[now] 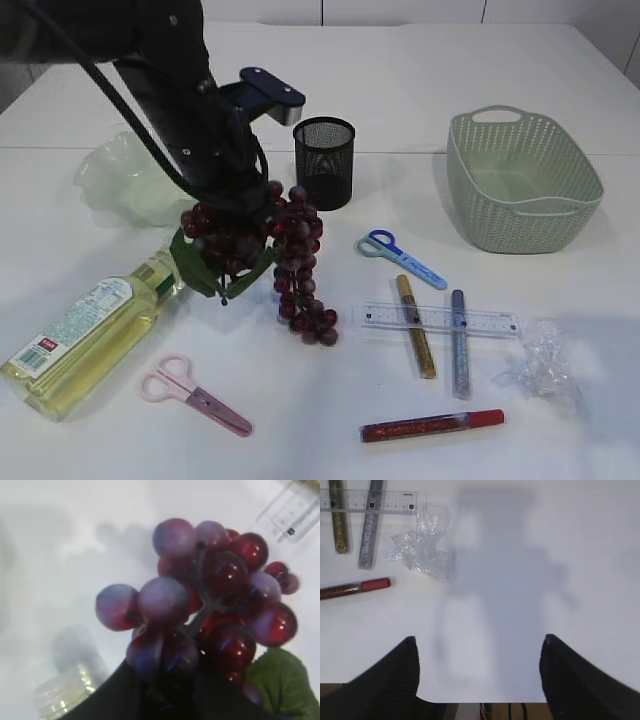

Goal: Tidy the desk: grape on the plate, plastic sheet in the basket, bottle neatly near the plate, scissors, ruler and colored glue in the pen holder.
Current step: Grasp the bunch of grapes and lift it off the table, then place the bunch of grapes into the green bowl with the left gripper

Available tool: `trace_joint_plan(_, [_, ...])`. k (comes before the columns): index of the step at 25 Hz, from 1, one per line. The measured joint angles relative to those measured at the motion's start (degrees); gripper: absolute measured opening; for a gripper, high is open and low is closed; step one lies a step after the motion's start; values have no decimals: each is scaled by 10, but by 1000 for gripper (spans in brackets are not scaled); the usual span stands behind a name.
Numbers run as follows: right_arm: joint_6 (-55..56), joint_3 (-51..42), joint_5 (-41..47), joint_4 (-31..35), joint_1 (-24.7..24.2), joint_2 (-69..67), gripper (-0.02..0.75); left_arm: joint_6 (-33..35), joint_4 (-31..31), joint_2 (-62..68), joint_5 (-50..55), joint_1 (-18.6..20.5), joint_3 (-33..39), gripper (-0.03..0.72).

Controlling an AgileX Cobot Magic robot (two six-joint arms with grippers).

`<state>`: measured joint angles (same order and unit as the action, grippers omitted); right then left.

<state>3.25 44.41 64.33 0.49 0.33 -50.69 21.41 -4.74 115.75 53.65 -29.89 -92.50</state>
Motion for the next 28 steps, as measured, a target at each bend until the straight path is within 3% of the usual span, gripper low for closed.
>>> trace_joint_plan(12, [0, 0, 0, 0, 0, 0, 583, -52, 86, -130, -3, 5, 1, 126])
trace_joint_plan(21, [0, 0, 0, 0, 0, 0, 583, -118, 93, -146, -70, 90, 1, 125])
trace_joint_plan(28, [0, 0, -8, 0, 0, 0, 583, -147, 96, -146, -203, 143, 1, 123])
